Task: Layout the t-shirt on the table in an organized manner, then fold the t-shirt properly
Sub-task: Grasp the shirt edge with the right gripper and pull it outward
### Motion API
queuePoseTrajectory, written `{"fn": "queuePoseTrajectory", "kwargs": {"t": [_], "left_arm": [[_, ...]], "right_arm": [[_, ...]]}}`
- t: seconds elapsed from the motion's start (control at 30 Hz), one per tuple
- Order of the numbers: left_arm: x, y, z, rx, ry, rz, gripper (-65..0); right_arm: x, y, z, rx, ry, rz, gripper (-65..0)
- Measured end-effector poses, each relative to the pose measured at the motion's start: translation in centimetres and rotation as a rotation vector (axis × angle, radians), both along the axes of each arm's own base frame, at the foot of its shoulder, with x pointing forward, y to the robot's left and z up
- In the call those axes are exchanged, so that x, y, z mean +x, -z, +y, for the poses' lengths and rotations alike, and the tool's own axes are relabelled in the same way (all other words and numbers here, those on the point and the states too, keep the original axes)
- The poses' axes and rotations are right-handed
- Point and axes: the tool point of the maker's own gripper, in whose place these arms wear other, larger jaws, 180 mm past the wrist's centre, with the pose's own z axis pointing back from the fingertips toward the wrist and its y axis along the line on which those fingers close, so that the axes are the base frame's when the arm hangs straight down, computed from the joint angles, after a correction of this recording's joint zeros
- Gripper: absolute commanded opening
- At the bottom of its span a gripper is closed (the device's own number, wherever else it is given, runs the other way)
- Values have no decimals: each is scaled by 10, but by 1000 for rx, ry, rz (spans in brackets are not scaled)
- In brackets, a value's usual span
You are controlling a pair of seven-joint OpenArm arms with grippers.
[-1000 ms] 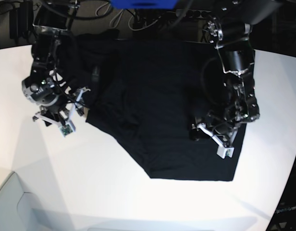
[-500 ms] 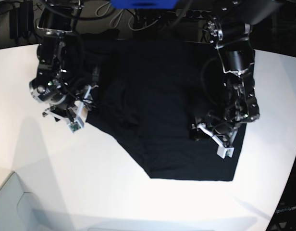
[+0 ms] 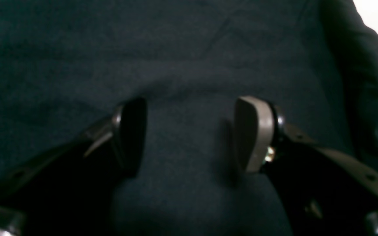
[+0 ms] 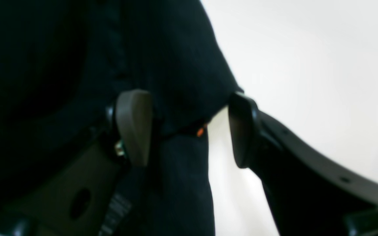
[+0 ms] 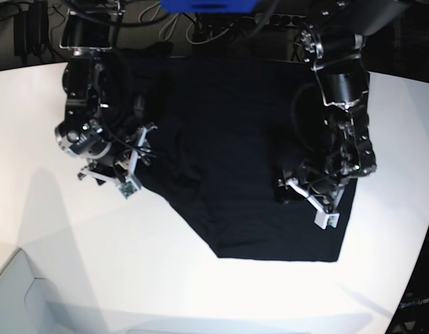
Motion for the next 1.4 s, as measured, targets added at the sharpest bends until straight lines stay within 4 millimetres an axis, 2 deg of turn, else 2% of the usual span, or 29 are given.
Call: {"fn": "queuePoseTrajectory", "kwargs": {"t": [0.23,0.4,0.53,0.77,0.87,0.97,1.27,1.33,1.4], "left_arm": [[0,0,0,0,-1,0,-236],[0,0,0,-1,0,-1,-236],[0,0,0,0,0,0,-236],[0,0,0,0,0,-1,-236],[0,0,0,0,0,0,-236],[0,0,0,0,0,0,-236],[0,0,0,0,0,0,-236],[0,0,0,0,0,0,-236],[0,0,0,-1,0,0,-236]], "right_arm": [[1,-1,1,0,-3,-3,-452],[1,2,2,7,-3,2,-470],[-1,15,2,10,1,50,-435],[2,14,1,11,4,45,-255],[2,14,1,11,4,45,-249],[1,14,1,11,4,47,-286],[1,14,2,11,0,48,-474],[1,19,3,18,0,61,-523],[1,27,3,23,1,86,-605]]}}
